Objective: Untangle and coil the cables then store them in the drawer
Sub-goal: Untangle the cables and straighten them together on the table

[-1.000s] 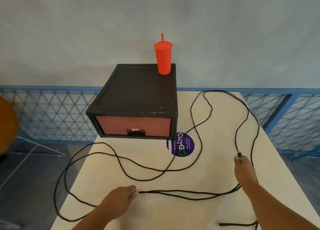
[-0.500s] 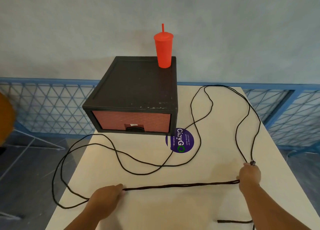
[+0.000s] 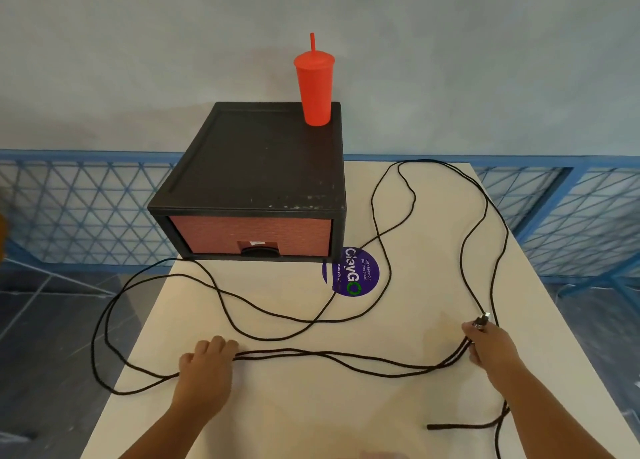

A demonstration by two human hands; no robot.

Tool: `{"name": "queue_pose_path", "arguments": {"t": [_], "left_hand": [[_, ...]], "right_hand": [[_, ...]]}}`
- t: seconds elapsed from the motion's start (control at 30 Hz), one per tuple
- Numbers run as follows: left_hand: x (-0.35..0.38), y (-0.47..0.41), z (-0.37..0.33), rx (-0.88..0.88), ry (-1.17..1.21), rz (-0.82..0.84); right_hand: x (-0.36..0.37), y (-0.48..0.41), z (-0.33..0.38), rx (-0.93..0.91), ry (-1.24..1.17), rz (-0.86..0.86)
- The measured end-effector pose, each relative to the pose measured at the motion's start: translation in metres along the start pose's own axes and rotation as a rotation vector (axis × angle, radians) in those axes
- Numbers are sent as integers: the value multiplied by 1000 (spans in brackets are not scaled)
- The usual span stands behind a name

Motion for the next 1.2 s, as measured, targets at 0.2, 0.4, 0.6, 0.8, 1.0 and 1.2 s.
{"name": "queue_pose_path", "arguments": {"t": [0.2,0.4,0.6,0.8,1.0,1.2], "left_hand": [[0,1,-9,89,173,105],[-1,7,9,102,261,168],[3,9,14,57,248,215],[9,5,15,29,256,210],[8,-1,15,-22,314,198],[4,-5,9,-35,469,189]], "right_hand": [[-14,10,-5,114,-490,36],[-28,6,-22,141,-608,-10],[-42,7,-26,24,-235,18],[-47,14,-13,-330,827,7],[-30,23,-19,-640,1347,143],[-12,27,-29,-940,1643,-31]]}}
Point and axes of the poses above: each hand's wrist, its own y-axis away from the middle knuckle, its own x-axis out of the palm, z = x × y, the point moved 3 cm from there along -y, towards the middle knuckle, and after that the axes turned 7 degrees about x, right-handed, at the moved point
